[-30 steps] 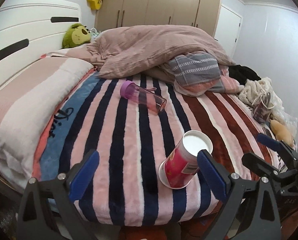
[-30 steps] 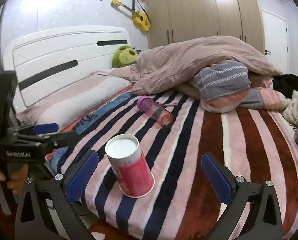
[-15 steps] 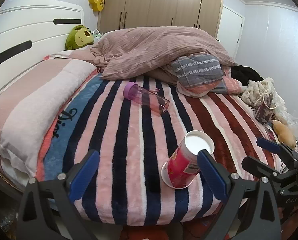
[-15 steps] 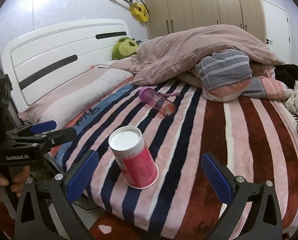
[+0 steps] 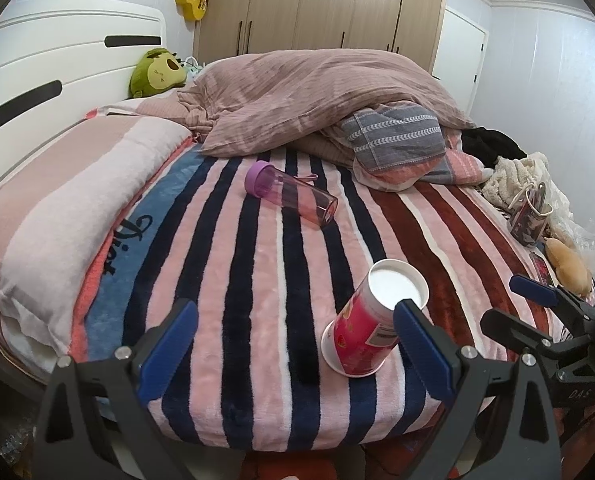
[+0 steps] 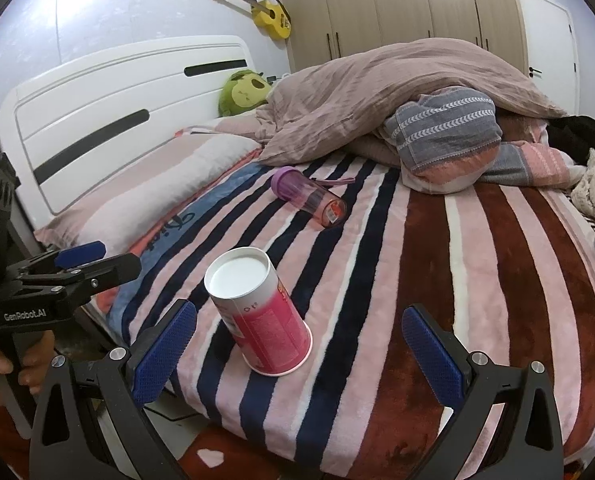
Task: Flip cup upside down
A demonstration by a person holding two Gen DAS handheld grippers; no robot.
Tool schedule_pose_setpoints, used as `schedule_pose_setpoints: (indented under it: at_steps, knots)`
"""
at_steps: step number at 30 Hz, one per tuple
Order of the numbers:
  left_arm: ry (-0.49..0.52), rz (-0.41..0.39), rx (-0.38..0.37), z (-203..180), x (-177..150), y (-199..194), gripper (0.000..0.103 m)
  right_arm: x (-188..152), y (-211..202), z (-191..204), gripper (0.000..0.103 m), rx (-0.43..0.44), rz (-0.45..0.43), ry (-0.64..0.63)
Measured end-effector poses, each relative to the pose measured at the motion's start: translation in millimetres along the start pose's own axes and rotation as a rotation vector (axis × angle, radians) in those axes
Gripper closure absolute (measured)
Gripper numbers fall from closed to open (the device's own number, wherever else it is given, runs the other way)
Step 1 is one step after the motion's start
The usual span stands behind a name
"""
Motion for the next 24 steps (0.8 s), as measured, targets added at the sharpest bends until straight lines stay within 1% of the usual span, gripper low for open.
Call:
schedule_pose_setpoints:
  at_steps: [24]
  knots:
    - [0.011,-0.01,-0.014,-0.3,0.3,2.2,0.006,-3.8,-1.0,-3.3,0.0,0.003,0.008,0.014]
Point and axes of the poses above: each gripper's, at about its wrist camera, not at the fingertips, and y roughly the way its jaws point, z to its left, x to its top, the point moved 2 cm from there along y, roughly the way its jaws point, and after that the axes turned 5 degrees about x, right-handed, at the moved point
